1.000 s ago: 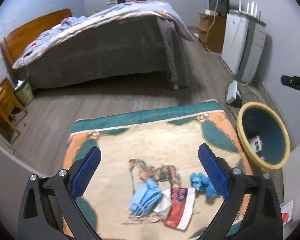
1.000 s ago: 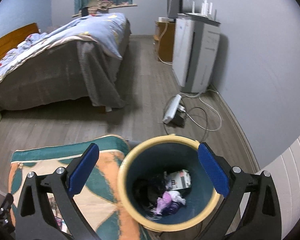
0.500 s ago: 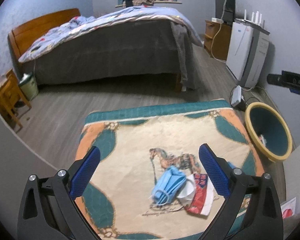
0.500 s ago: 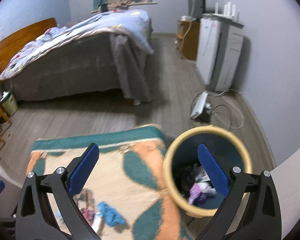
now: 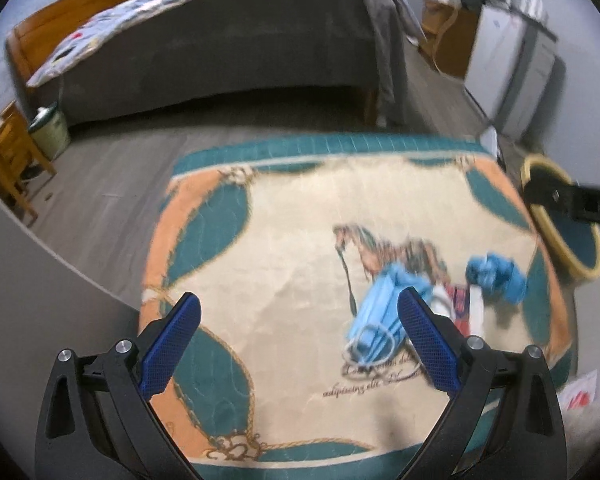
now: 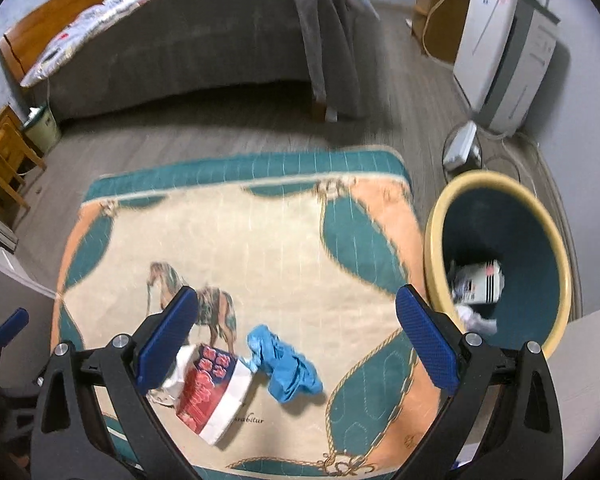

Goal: Collect trash
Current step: 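Move both tools back over the remaining trash on the cushion, then grasp the blue face mask with the left tool while the right tool grasps the blue glove, then carry the mask and glove over the bin and open both tools to drop them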

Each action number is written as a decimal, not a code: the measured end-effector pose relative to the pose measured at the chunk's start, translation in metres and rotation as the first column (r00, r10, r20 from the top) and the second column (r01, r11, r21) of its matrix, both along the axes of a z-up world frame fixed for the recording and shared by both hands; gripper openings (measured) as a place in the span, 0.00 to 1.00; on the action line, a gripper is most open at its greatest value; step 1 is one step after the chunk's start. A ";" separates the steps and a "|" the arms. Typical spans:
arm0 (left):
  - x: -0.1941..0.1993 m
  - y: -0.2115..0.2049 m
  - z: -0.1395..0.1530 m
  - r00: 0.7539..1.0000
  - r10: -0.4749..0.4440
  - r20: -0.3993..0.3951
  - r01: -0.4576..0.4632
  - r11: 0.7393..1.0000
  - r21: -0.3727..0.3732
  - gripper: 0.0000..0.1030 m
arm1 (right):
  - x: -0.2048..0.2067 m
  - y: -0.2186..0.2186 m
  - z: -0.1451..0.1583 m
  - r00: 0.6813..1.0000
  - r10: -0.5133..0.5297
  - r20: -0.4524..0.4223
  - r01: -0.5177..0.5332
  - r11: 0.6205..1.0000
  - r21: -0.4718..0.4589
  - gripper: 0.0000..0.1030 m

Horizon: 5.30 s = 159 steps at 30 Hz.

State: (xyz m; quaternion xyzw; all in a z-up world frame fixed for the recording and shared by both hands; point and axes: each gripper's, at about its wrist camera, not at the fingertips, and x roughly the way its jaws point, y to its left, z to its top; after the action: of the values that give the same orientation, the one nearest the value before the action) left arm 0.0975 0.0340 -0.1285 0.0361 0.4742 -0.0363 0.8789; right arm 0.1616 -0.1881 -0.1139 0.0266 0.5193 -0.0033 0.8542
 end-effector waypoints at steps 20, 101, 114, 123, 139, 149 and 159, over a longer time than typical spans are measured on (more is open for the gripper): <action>0.016 -0.051 -0.064 0.947 -0.239 -0.215 0.254 0.966 0.048 0.54 | 0.003 0.012 -0.079 0.939 0.153 -0.307 -0.133 0.988 0.084 0.34; 0.039 -0.254 0.066 0.897 -0.414 0.157 0.421 0.907 -0.013 0.05 | -0.012 -0.266 0.091 0.952 -0.211 0.224 0.184 0.974 0.135 0.22; 0.009 -0.325 0.046 0.808 -0.576 0.121 0.585 0.809 -0.055 0.05 | -0.015 -0.302 0.073 0.959 -0.231 0.166 0.215 0.970 0.109 0.22; 0.011 -0.368 0.020 0.770 -0.636 0.049 0.638 0.768 -0.060 0.05 | -0.015 -0.330 0.039 0.955 -0.288 0.066 0.278 0.951 0.136 0.22; 0.069 -0.380 0.017 0.809 -0.584 0.063 0.586 0.810 -0.020 0.05 | -0.003 -0.321 0.019 0.954 -0.290 0.074 0.271 0.942 0.199 0.22; 0.085 -0.370 0.015 0.825 -0.559 0.080 0.563 0.826 -0.027 0.44 | 0.004 -0.320 0.015 0.948 -0.307 0.089 0.283 0.936 0.208 0.44; 0.076 -0.350 0.017 0.842 -0.525 0.127 0.534 0.844 -0.049 0.92 | 0.000 -0.326 0.023 0.926 -0.360 0.111 0.335 0.922 0.194 0.87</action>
State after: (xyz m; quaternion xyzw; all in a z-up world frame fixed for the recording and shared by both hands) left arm 0.1737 -0.3157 -0.1118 0.1314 0.3953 -0.2949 0.8600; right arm 0.1612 -0.5139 -0.0910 0.1918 0.4414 -0.1083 0.8699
